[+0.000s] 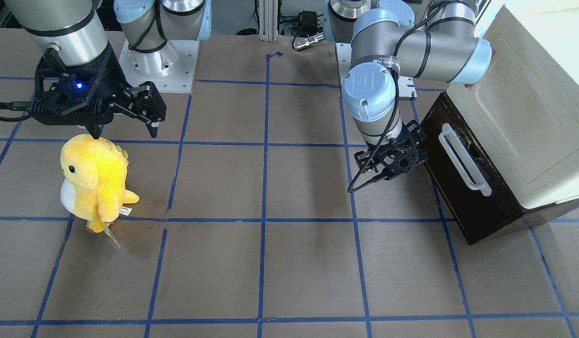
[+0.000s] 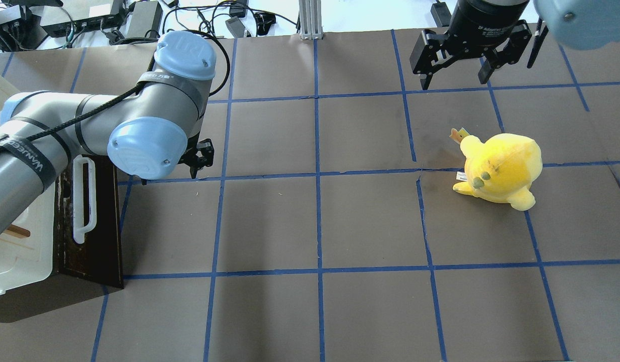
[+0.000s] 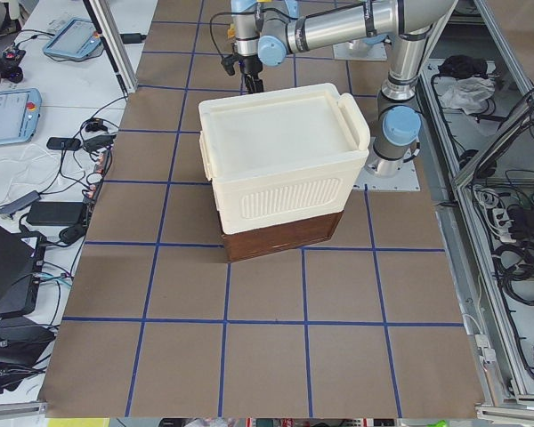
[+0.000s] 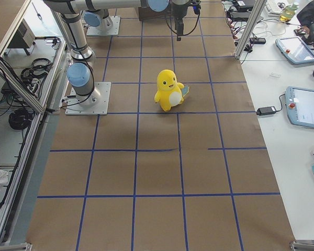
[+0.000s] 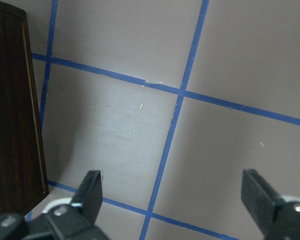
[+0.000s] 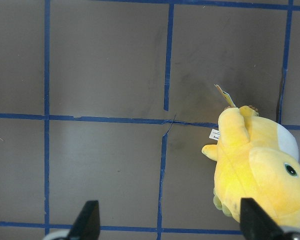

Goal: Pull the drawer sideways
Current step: 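Lower the left gripper around the white drawer handle, then close the left gripper on the white drawer handle, then pull the drawer outward by its handle with the left gripper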

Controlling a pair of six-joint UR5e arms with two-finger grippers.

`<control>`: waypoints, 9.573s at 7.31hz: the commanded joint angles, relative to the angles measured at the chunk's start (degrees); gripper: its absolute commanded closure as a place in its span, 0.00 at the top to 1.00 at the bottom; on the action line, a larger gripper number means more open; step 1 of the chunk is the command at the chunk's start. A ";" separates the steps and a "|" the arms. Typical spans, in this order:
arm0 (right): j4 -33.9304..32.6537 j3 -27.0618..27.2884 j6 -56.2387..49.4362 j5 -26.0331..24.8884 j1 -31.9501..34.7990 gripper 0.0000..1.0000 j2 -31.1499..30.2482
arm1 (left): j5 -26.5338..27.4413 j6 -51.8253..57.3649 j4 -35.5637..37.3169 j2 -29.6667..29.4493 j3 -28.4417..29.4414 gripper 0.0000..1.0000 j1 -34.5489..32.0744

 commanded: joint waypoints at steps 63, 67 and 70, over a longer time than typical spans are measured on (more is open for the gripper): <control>0.00 0.00 0.01 0.00 0.00 1.00 0.00 | 31.13 6.55 0.27 -11.12 -4.22 0.23 0.36; 0.00 0.00 0.01 0.00 0.00 1.00 0.00 | 29.29 6.55 0.45 -11.12 -3.78 0.23 -2.11; 0.00 0.00 0.01 0.00 0.00 1.00 0.00 | 27.80 6.64 0.45 -10.95 -2.38 0.23 -3.43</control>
